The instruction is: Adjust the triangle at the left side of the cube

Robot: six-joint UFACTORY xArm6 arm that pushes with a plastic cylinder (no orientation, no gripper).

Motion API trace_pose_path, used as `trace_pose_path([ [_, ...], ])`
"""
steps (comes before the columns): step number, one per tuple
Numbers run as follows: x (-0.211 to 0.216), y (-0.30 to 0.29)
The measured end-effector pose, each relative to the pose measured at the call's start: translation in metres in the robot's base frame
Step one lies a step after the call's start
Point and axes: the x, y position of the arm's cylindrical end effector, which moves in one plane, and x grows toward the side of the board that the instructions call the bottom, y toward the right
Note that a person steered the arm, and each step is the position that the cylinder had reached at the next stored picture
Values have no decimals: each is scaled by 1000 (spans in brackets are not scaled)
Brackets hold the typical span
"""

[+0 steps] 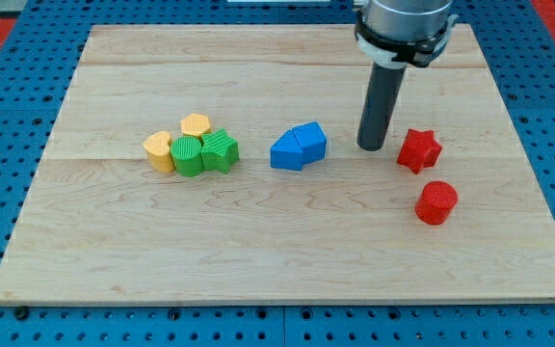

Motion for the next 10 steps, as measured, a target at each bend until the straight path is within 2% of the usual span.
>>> trace_pose_path([
  [1,31,0],
  [2,37,28],
  [3,65,-46],
  [4,70,-139],
  [5,31,-125],
  [6,11,-117],
  [10,8,-121],
])
